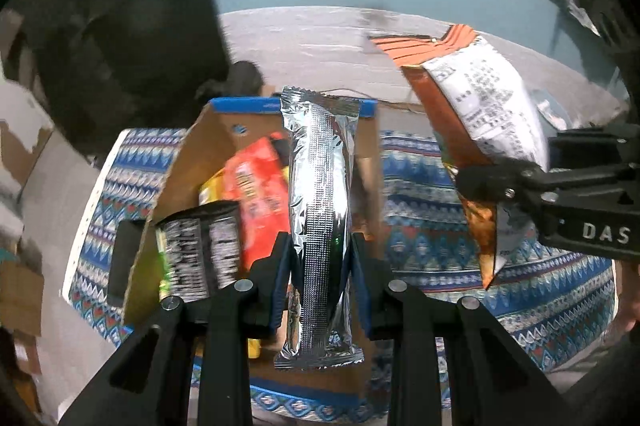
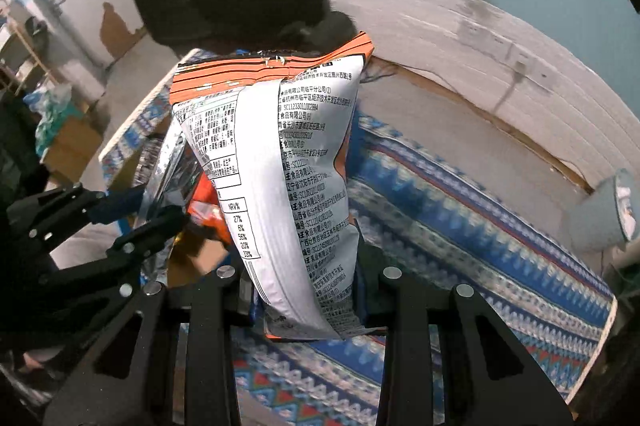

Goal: Organize snacks
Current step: 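Lift the silver bar and chip bag and carry both over the box, then lower the silver bar and chip bag into the box and open both tools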

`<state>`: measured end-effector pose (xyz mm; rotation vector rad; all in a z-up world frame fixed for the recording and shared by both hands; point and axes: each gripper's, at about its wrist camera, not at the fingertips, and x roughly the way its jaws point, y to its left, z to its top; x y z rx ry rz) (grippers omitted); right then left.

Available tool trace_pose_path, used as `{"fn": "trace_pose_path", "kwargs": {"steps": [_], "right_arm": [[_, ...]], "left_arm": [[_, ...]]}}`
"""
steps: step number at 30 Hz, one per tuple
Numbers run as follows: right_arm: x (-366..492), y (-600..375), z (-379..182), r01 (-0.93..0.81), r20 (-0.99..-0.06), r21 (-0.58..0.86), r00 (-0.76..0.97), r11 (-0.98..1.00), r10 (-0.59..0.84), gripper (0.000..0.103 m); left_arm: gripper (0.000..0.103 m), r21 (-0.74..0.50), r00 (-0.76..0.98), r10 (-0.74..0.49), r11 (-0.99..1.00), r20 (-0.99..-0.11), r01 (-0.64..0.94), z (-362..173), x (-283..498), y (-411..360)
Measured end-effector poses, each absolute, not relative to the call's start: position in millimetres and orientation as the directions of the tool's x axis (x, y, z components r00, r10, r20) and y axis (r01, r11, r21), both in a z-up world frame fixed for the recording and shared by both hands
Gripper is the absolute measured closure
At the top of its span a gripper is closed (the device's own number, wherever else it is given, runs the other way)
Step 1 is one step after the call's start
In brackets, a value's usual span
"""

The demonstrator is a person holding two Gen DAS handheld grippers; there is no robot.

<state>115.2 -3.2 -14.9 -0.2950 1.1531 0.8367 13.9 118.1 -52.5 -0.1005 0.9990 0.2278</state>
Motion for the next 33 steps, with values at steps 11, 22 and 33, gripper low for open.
{"fn": "trace_pose_path", "kwargs": {"steps": [11, 22, 33], "right_arm": [[102, 71, -28, -0.756, -0.895, 0.239, 0.071, 0.609, 0.440, 0.071], [94, 114, -46, -0.757, -0.902, 0.278, 0.005, 0.592, 0.431, 0.063], [99, 104, -29, -0.742, -0.885, 0.264, 0.067, 0.616, 0.460, 0.033]], "left_arm": [[0.074, -0.017, 0.480, 0.168, 0.934, -0.861, -0.357, -74, -2, 179], [0.070, -0.058, 0.452, 0.156, 0.904, -0.879, -0.424, -89, -10, 209], [0.031, -0.047, 0.456, 0.186, 0.890, -0.870, -0.453, -74, -20, 212]]}}
